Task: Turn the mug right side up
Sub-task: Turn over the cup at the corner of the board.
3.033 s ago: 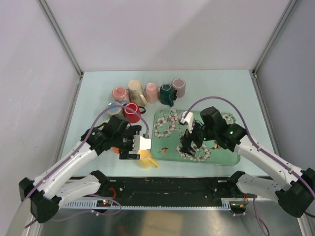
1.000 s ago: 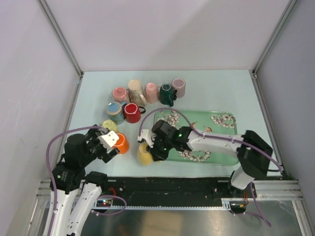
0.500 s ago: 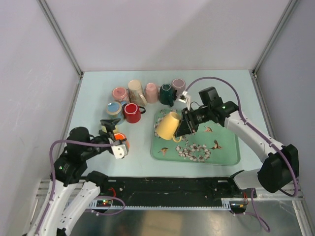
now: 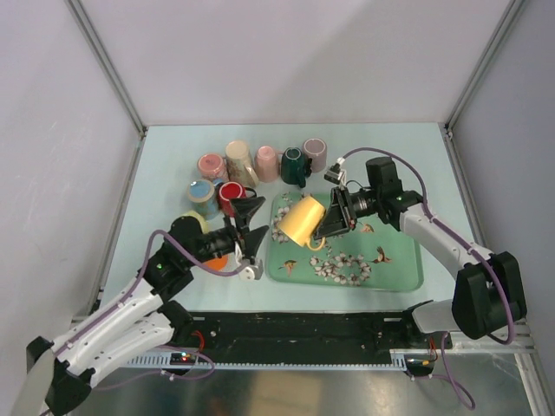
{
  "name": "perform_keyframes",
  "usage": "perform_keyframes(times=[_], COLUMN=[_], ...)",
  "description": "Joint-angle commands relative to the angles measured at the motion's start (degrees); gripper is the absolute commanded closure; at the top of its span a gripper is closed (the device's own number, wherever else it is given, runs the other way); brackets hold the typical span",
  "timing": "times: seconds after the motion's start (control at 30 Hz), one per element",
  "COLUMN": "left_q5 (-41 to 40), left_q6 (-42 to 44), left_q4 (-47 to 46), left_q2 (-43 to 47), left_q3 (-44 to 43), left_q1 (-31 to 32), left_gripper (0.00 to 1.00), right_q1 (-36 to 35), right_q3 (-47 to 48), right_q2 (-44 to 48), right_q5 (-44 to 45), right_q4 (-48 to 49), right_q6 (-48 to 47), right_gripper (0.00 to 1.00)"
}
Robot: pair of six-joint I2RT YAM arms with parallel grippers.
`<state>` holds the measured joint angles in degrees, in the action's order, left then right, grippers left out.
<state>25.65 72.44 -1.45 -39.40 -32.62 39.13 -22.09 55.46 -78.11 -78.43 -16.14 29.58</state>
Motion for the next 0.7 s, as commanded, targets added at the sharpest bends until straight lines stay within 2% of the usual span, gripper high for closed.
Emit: perform_keyframes(times=[0.0,0.23,0.37,0.5,0.67], left_q5=[0.9,0.9,-0.1,-2.2,-5.7], left_q6=[3.2,2.2,1.0,0.6,-2.0], left_q4=[-12.2,-15.6,-17.5,-21.4,-25.6], left_q2=[-1.7,-5.6,-8.6,-12.3,-15.9], left_q3=[1.0,0.7,-0.9,-2.3,-3.3], left_q1=[4.2,7.3,7.8,8.7,10.1], left_gripper=[0.11,0.14,0.22,0.46,0.81], right_q1=[0.8,0.5,0.1,-0.1,0.2], right_q3=[0.0,-0.1,-0.1,-0.1,-0.1], right_q2=[1.6,0.8,0.0,-0.8,-1.5], right_q5=[-8.7,-8.0,-7.7,-7.5,-4.2], right_q4=[10.7,13.0,14.9,14.3,11.9], right_q6=[8.0,9.1,10.6,10.7,9.2], right_gripper=[1.0,1.0,1.0,1.0,0.99])
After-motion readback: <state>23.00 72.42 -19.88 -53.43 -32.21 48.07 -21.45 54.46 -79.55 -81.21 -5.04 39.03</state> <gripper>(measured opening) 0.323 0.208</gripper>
